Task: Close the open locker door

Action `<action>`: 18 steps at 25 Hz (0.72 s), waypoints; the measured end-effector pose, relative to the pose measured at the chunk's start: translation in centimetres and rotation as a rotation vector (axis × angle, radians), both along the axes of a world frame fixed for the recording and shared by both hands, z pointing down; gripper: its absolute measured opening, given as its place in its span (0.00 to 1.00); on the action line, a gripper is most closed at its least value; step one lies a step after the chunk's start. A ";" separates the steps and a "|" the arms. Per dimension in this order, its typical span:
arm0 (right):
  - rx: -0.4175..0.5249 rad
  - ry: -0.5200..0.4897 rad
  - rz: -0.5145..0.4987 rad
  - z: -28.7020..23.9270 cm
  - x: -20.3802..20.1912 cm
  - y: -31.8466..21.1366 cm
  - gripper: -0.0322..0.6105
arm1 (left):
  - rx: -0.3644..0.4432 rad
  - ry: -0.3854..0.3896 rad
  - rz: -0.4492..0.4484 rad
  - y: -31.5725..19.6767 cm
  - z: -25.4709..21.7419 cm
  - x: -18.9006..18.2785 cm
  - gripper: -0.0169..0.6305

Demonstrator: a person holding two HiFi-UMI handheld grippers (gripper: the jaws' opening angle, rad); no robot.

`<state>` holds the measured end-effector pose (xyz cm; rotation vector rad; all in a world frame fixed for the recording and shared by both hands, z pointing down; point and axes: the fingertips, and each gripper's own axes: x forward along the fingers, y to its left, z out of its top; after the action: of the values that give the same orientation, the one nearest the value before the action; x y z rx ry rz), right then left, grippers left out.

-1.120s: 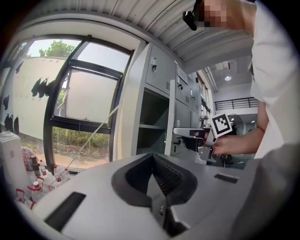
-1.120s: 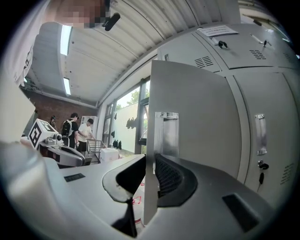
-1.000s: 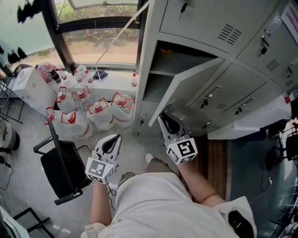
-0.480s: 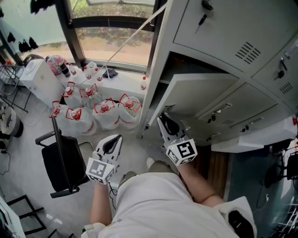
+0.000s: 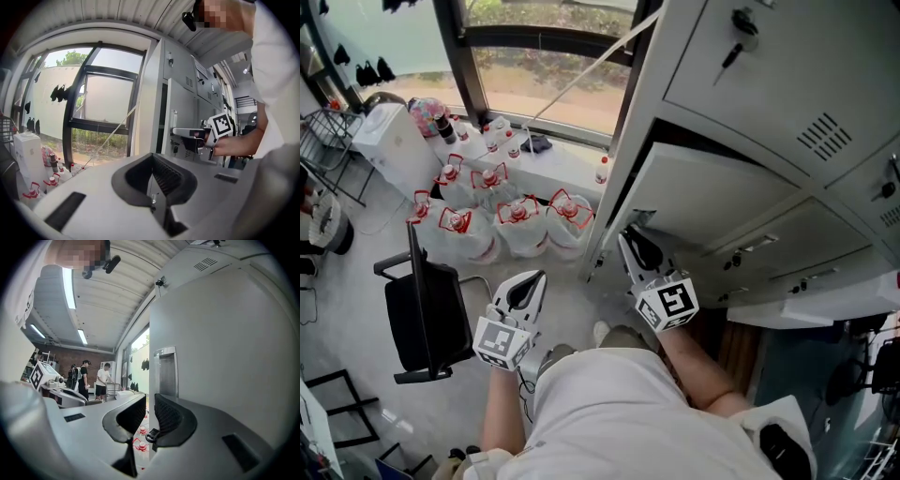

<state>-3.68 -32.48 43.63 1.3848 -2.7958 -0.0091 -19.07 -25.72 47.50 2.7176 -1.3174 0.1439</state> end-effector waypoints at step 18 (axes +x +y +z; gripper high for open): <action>0.006 -0.016 -0.091 0.1 0.7 -4.4 0.16 | -0.008 -0.008 -0.112 -2.2 0.2 0.8 0.03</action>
<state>-3.01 -36.91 43.68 1.2630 -2.8715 -0.0076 -18.25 -27.95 47.72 2.6310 -1.4637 0.1488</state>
